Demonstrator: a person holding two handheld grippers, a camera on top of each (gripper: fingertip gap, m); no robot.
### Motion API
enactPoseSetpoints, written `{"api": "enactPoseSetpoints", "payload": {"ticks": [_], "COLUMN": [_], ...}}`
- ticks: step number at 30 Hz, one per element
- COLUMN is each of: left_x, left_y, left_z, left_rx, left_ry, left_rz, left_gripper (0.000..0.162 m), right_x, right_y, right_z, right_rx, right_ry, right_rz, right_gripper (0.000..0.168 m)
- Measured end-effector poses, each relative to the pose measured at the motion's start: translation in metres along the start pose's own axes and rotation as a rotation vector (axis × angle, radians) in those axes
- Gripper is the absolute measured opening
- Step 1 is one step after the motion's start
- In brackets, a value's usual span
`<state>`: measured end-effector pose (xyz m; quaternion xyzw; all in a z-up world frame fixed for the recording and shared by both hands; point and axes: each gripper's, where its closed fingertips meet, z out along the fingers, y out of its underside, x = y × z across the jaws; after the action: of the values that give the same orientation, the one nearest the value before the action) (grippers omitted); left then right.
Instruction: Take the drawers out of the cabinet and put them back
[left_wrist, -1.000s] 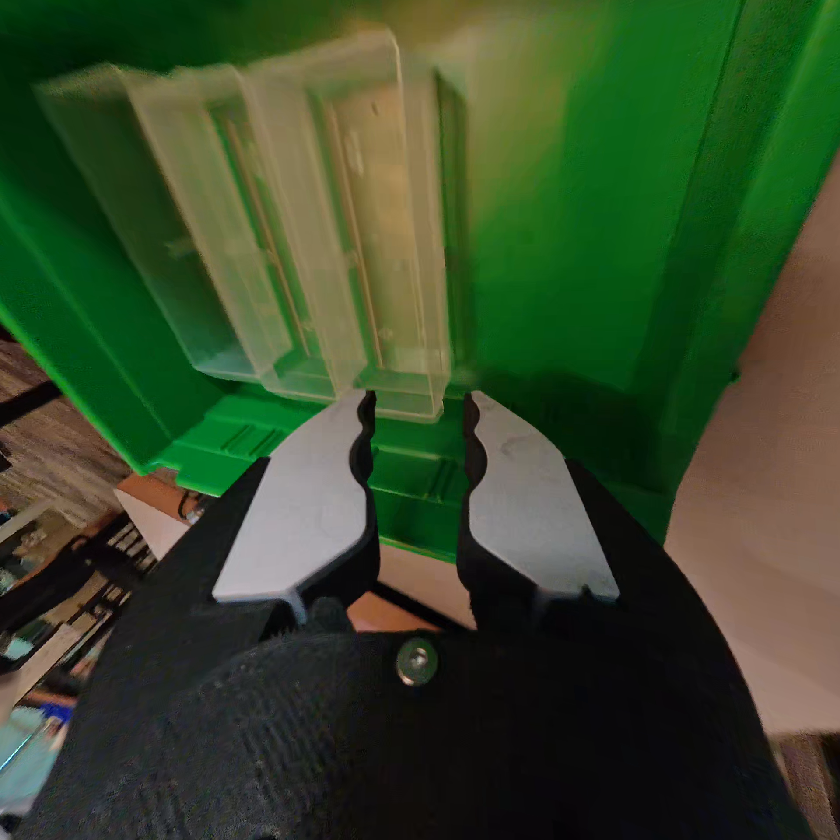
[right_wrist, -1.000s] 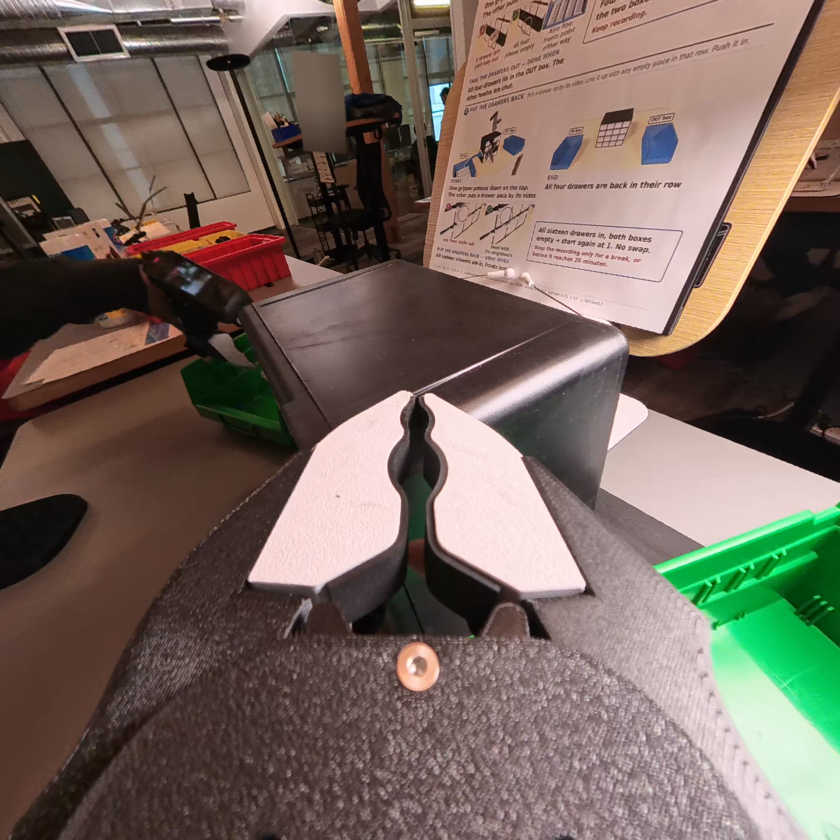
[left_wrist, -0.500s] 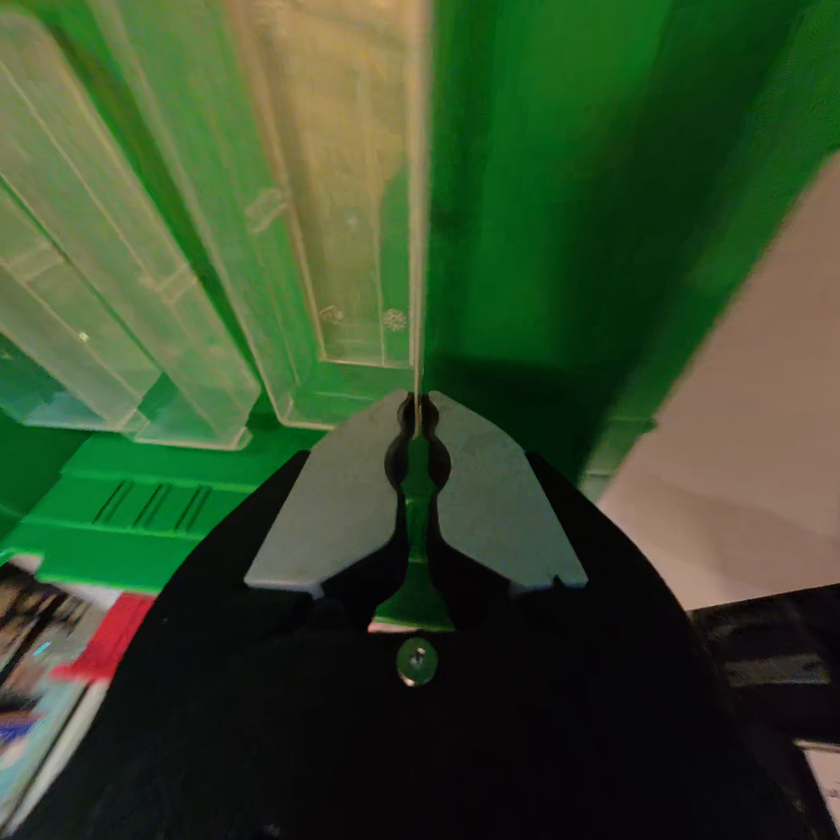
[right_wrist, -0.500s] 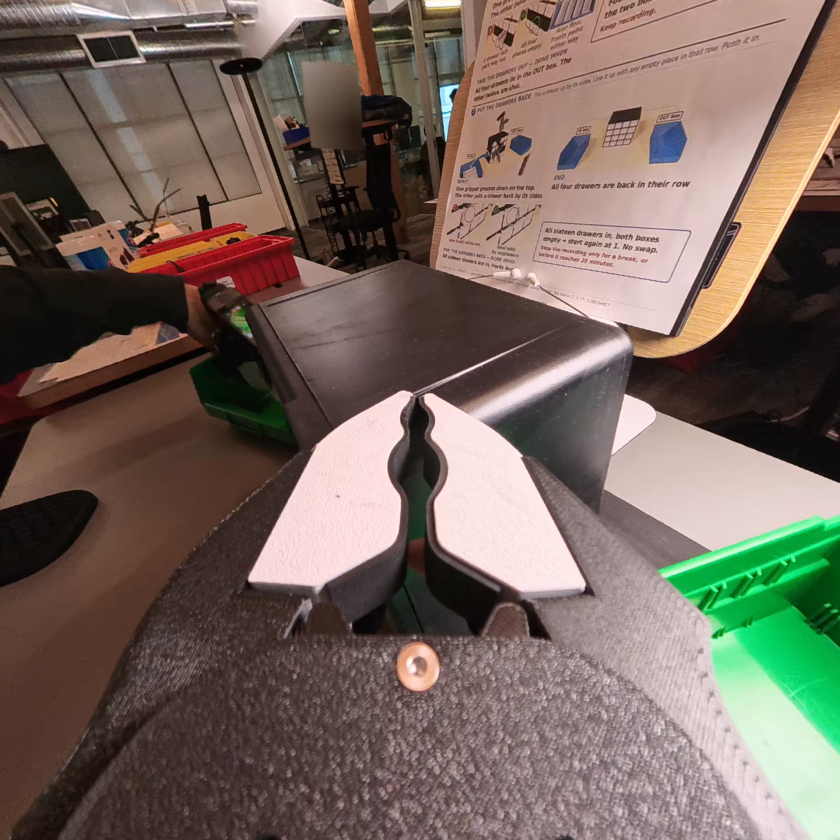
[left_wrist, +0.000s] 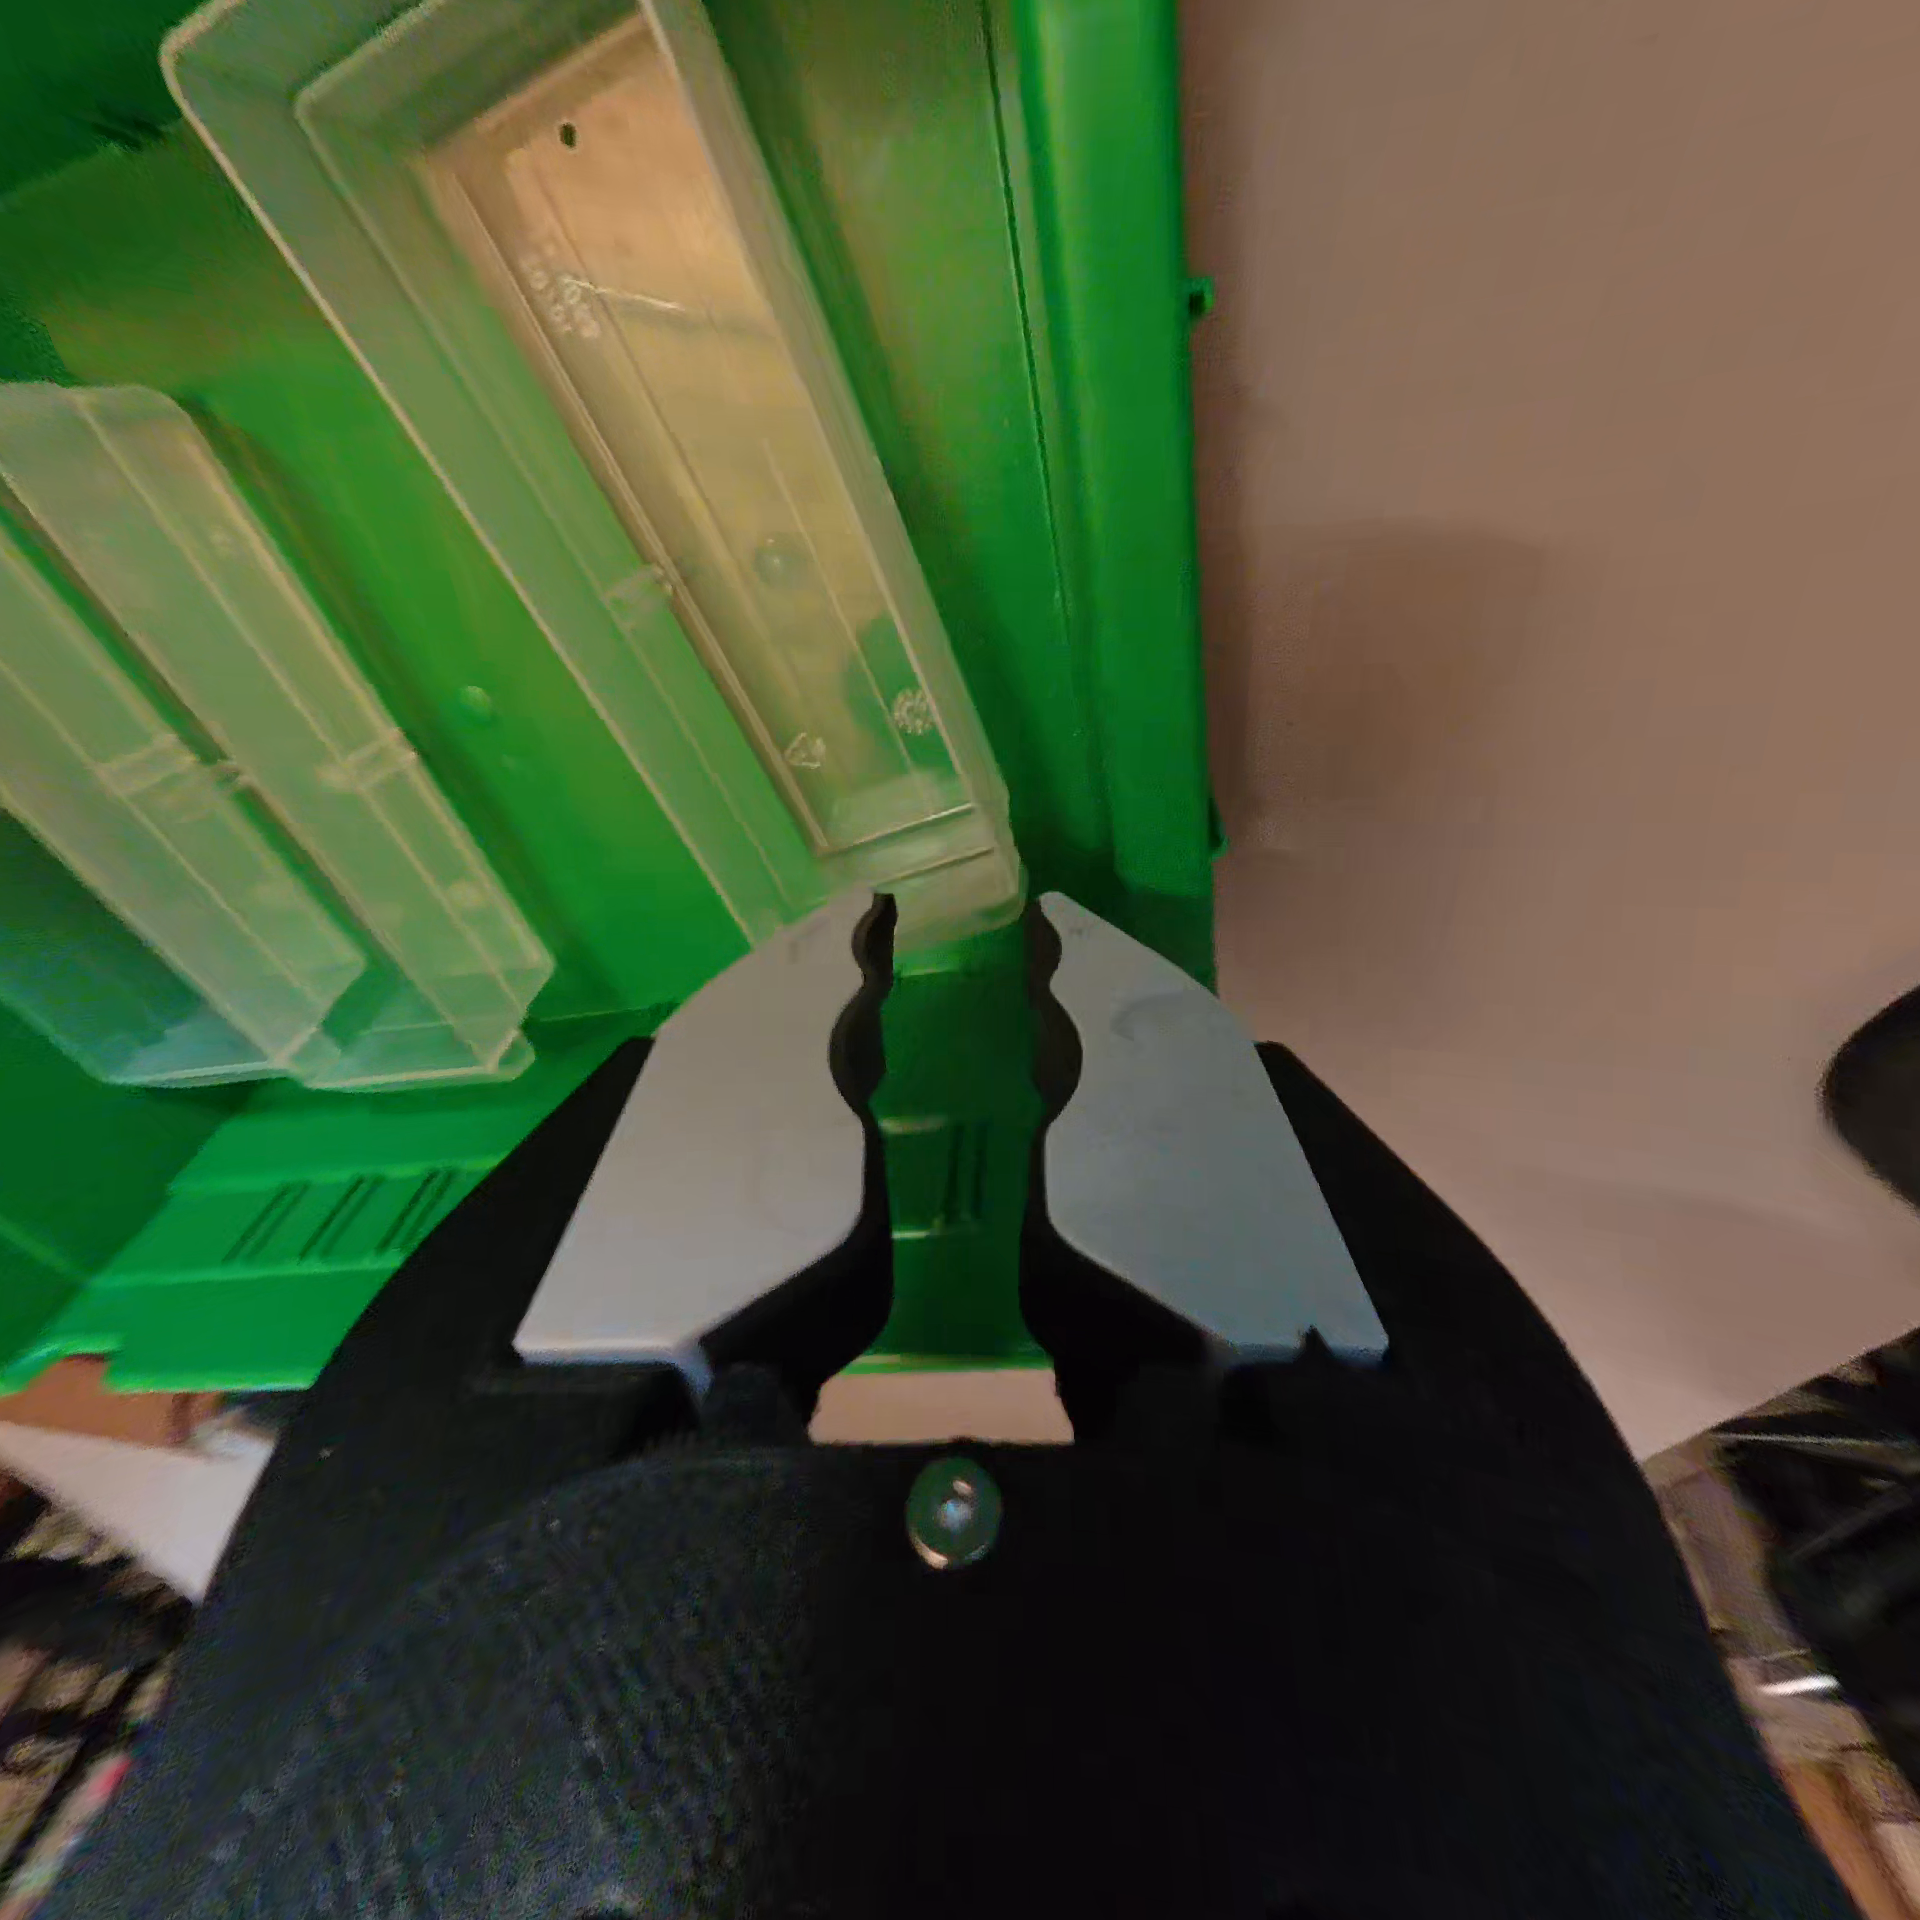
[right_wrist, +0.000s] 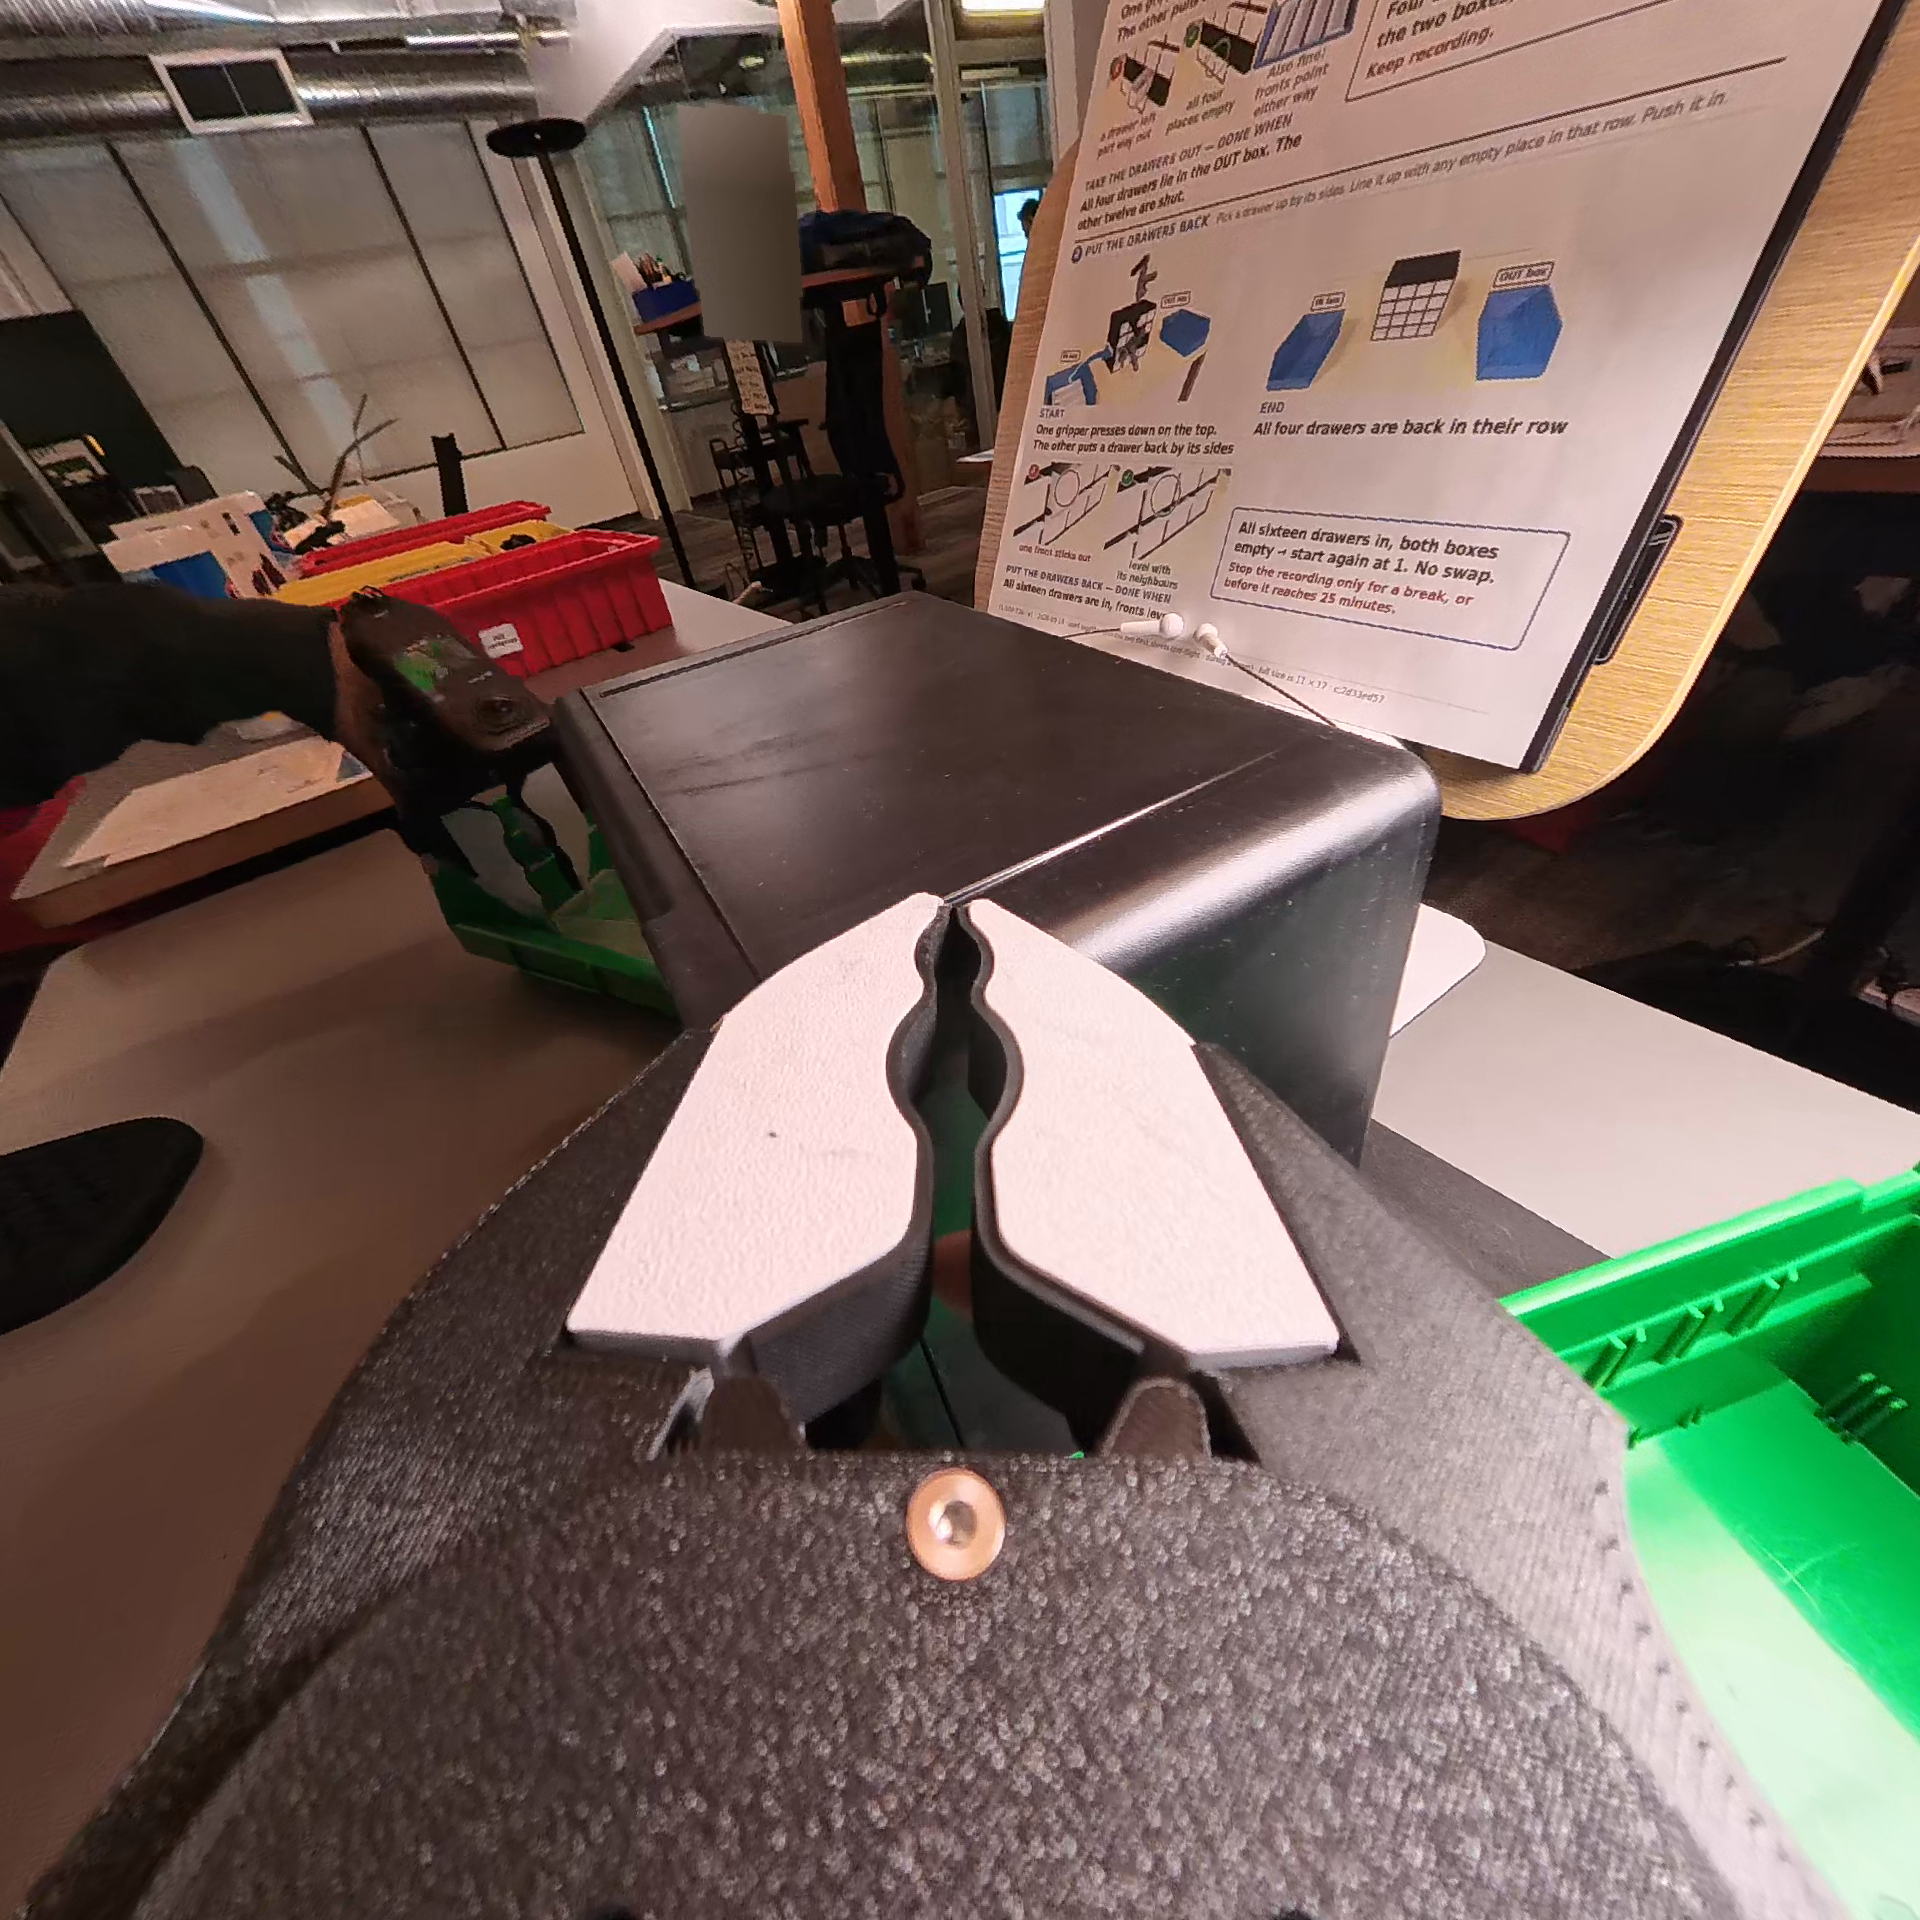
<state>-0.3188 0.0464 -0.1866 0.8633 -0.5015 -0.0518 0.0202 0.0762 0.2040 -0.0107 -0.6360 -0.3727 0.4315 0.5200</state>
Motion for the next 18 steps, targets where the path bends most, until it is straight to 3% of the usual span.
{"api": "enactPoseSetpoints", "payload": {"ticks": [1, 9, 14, 18], "left_x": [-0.002, -0.018, -0.020, -0.020], "left_y": [0.002, 0.021, 0.032, 0.026], "left_z": [-0.002, 0.014, 0.028, 0.028], "left_rx": [-0.017, -0.293, -0.371, -0.298], "left_ry": [-0.029, -0.235, -0.274, -0.310], "left_rz": [0.041, 0.458, 0.551, 0.512], "left_gripper": [0.024, 0.036, 0.029, 0.018], "right_x": [0.000, 0.000, 0.001, 0.001], "right_y": [0.000, 0.000, 0.000, 0.000], "right_z": [0.000, 0.000, 0.001, 0.002], "right_rx": [0.000, -0.002, 0.004, 0.004], "right_ry": [-0.002, 0.007, 0.002, 0.012], "right_rz": [0.002, -0.007, 0.001, -0.007], "right_gripper": [0.000, 0.000, 0.000, 0.000]}}
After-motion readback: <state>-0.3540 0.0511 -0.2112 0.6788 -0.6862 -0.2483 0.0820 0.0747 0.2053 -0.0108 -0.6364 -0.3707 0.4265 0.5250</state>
